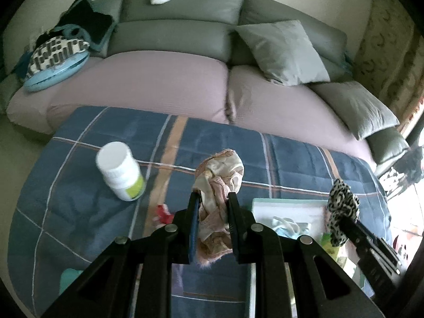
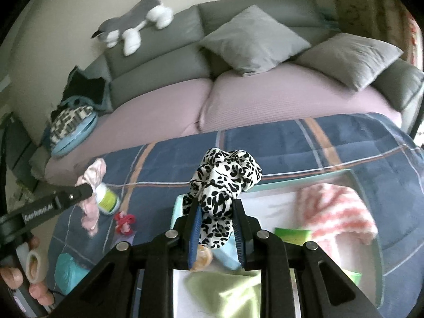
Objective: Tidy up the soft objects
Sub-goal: 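Carry the pink cloth and leopard scrunchie over the white tray with both grippers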
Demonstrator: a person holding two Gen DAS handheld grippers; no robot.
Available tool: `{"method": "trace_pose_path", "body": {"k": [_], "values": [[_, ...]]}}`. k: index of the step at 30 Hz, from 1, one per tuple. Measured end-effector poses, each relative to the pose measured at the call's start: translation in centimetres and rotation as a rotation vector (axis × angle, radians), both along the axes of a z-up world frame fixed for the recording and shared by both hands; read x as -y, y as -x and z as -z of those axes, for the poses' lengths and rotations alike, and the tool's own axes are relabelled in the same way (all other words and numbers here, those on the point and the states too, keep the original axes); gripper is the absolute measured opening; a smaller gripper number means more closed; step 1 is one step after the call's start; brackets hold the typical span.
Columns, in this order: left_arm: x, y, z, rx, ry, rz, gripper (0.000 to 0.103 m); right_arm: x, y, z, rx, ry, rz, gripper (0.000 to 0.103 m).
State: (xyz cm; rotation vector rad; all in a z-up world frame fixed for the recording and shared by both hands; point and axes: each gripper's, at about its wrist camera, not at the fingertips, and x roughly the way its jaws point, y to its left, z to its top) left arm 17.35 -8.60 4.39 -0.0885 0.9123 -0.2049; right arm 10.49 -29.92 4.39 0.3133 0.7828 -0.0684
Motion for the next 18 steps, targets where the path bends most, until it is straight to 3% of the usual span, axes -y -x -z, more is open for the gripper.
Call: {"method": "trace_pose_path", "body": {"k": [18], "values": [[10.8, 2.3, 2.0, -0.027, -0.016, 0.278, 0.021, 10.9, 5.9, -1.4, 0.009, 0.03, 0.332, 0.024]]}}
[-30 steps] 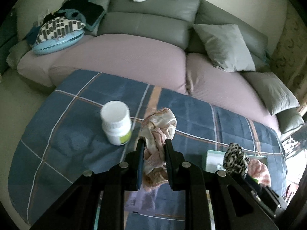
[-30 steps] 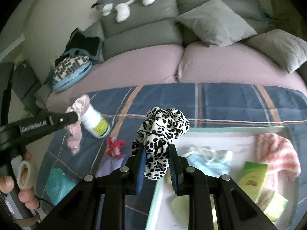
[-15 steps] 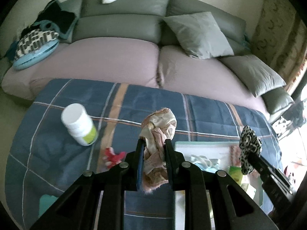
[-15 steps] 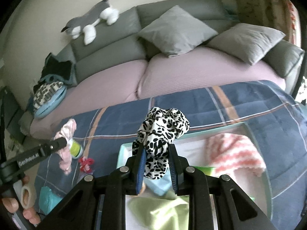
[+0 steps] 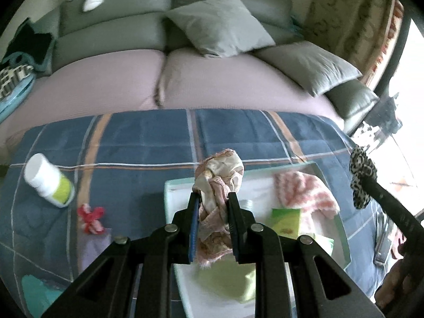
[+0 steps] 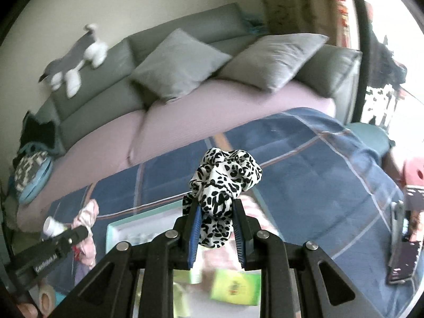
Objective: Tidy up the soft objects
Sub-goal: 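Carry the pink cloth and leopard scrunchie over the white tray with both grippers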
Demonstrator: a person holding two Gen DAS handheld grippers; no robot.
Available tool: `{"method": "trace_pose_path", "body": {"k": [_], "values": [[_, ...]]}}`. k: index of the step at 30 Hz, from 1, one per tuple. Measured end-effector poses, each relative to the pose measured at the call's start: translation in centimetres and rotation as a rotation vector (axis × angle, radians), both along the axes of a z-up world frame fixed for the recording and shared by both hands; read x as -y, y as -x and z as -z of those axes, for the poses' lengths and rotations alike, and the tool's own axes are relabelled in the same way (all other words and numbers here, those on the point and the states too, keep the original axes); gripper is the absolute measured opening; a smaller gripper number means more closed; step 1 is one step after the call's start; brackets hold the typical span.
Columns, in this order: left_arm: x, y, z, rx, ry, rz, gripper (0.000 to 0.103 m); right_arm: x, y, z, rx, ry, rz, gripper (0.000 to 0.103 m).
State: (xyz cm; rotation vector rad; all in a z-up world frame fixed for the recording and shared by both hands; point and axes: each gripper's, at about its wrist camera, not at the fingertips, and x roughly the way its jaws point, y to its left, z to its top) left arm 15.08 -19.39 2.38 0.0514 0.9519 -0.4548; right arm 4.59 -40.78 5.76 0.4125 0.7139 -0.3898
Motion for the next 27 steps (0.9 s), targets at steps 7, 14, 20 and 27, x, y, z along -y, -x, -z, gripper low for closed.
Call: {"method": "trace_pose_path", "body": {"k": [7, 14, 20, 27], "values": [[3.0, 1.0, 1.1, -0.02, -0.009, 0.083, 0.021, 1.3, 0.2, 0.6, -0.027, -0.004, 0.031, 0.024], [4.3, 1.0, 2.7, -0.05, -0.031, 0.108, 0.021, 0.8, -1.6, 2.8, -0.085, -0.02, -0.009, 0.024], [4.7, 0.6, 4.4, -0.085, -0.051, 0.103, 0.021, 0.0, -3.4, 6.0, -0.202, -0.022, -0.051, 0.024], [5.1, 0.1, 6.3, -0.124, -0.071, 0.099, 0.022, 0.0, -4.1, 7.7, -0.28, -0.022, -0.05, 0.025]]}}
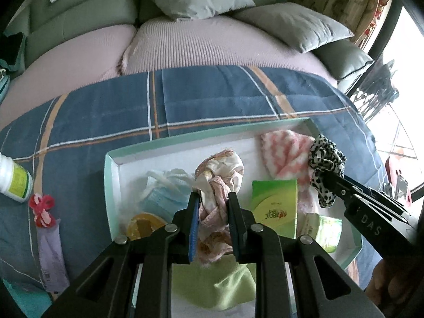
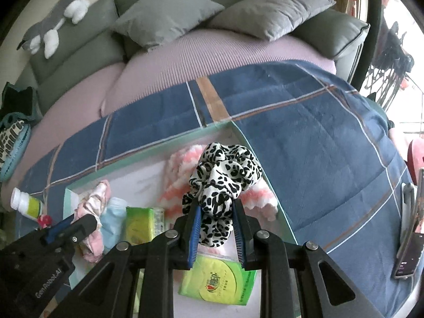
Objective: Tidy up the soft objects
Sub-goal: 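Carry the pink cloth and leopard scrunchie over the white tray with both grippers, then lower the pink cloth and scrunchie into the tray and open both grippers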
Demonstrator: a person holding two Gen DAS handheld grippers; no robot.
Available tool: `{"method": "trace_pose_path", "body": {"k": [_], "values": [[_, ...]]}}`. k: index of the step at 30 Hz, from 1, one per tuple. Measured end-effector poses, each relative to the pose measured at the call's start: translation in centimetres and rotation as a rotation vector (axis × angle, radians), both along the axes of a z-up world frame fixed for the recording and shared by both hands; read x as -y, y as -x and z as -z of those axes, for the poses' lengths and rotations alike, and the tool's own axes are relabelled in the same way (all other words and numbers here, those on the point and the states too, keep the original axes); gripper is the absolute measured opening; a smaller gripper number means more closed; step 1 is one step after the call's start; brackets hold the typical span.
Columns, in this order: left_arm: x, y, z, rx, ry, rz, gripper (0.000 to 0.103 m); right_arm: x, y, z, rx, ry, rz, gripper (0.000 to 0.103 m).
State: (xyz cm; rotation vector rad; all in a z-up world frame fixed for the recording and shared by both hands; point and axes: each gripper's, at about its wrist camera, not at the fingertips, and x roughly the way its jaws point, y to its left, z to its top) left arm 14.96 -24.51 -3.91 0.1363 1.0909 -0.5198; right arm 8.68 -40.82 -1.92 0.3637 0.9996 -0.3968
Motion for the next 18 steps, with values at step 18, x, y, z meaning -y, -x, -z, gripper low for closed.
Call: {"method": "trace_pose_path", "body": {"k": [18], "values": [[0.3, 0.0, 0.3, -0.026, -0.013, 0.005, 0.032, 0.0, -0.1, 0.4, -0.05, -0.002, 0.014, 0.029]]}}
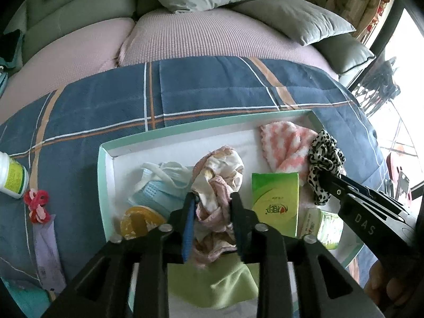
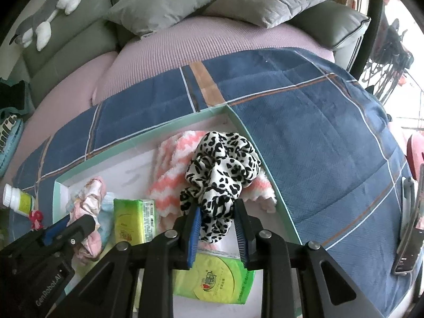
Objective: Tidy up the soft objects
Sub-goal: 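Lower the pink cloth and scrunchie into the tray and open both grippers, then withdraw both grippers toward the purple packet and red toy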
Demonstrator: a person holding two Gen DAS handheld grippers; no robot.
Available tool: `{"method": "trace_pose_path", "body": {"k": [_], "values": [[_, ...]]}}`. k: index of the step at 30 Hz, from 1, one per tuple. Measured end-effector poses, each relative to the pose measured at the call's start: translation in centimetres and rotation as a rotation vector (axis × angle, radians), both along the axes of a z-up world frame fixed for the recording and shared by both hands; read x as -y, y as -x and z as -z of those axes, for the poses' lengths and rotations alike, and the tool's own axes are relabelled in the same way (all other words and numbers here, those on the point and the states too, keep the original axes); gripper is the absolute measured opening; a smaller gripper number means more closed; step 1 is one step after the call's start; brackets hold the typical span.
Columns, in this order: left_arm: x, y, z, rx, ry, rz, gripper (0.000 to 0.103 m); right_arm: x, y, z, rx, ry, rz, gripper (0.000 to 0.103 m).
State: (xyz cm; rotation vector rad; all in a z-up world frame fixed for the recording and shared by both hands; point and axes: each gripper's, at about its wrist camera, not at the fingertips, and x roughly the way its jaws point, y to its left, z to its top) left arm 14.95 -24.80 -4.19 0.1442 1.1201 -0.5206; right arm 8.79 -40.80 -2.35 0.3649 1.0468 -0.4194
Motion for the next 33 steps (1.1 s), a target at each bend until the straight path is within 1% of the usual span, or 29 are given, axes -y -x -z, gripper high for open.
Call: {"method": "trace_pose_path", "body": {"k": [2, 4, 5, 6, 8, 12, 16, 18, 19, 21, 22, 24, 28, 30, 31, 32, 33], "values": [[-0.2, 0.1, -0.4, 0.008, 0.001, 0.0, 0.04, 0.0, 0.1, -0.2, 0.002, 0.004, 0.004, 0.03], [-0.4, 0.1, -0.9, 0.016, 0.01, -0.002, 0.043, -0.1, 0.2, -0.6, 0.01, 0.005, 0.005, 0.031], [-0.5, 0.1, -1.1, 0.019, 0.013, -0.004, 0.045, -0.1, 0.2, -0.8, 0.017, 0.005, 0.005, 0.034], [-0.7, 0.1, -1.4, 0.024, 0.017, -0.006, 0.046, -0.2, 0.3, -0.9, 0.023, 0.006, 0.005, 0.039], [-0.9, 0.2, -1.8, 0.033, 0.019, -0.013, 0.052, -0.3, 0.4, -1.4, 0.037, 0.011, 0.006, 0.047], [-1.7, 0.0, -2.5, 0.045, 0.029, -0.035, 0.056, -0.5, 0.4, -2.1, 0.057, 0.02, 0.002, 0.047], [-2.5, -0.3, -3.0, 0.056, 0.032, -0.062, 0.06, -0.9, 0.2, -2.3, 0.057, 0.023, -0.01, 0.048], [-2.9, -0.6, -3.1, 0.057, 0.03, -0.076, 0.061, -1.3, 0.1, -2.3, 0.054, 0.028, -0.022, 0.054], [-3.1, -0.7, -3.1, 0.058, 0.029, -0.084, 0.062, -1.5, 0.0, -2.3, 0.054, 0.03, -0.028, 0.055], [-3.7, -1.0, -3.1, 0.061, 0.022, -0.11, 0.07, -2.0, -0.3, -2.4, 0.058, 0.032, -0.042, 0.055], [-4.0, -1.2, -3.1, 0.063, 0.017, -0.124, 0.077, -2.3, -0.4, -2.5, 0.061, 0.033, -0.052, 0.055], [-4.6, -1.5, -3.1, 0.073, 0.003, -0.152, 0.078, -2.8, -0.7, -2.6, 0.065, 0.032, -0.067, 0.058], [-6.2, -2.3, -3.0, 0.089, -0.019, -0.206, 0.079, -4.2, -1.3, -2.8, 0.071, 0.03, -0.103, 0.058], [-7.2, -2.7, -3.0, 0.095, -0.027, -0.242, 0.085, -5.0, -1.7, -2.9, 0.076, 0.027, -0.125, 0.059], [-7.8, -2.9, -2.9, 0.098, -0.031, -0.261, 0.092, -5.3, -1.8, -3.0, 0.079, 0.024, -0.133, 0.059], [-8.6, -3.1, -2.9, 0.103, -0.033, -0.283, 0.094, -5.6, -2.0, -3.0, 0.082, 0.021, -0.141, 0.061], [-9.2, -3.3, -2.9, 0.105, -0.035, -0.299, 0.094, -6.1, -2.1, -3.0, 0.087, 0.016, -0.154, 0.062]]}}
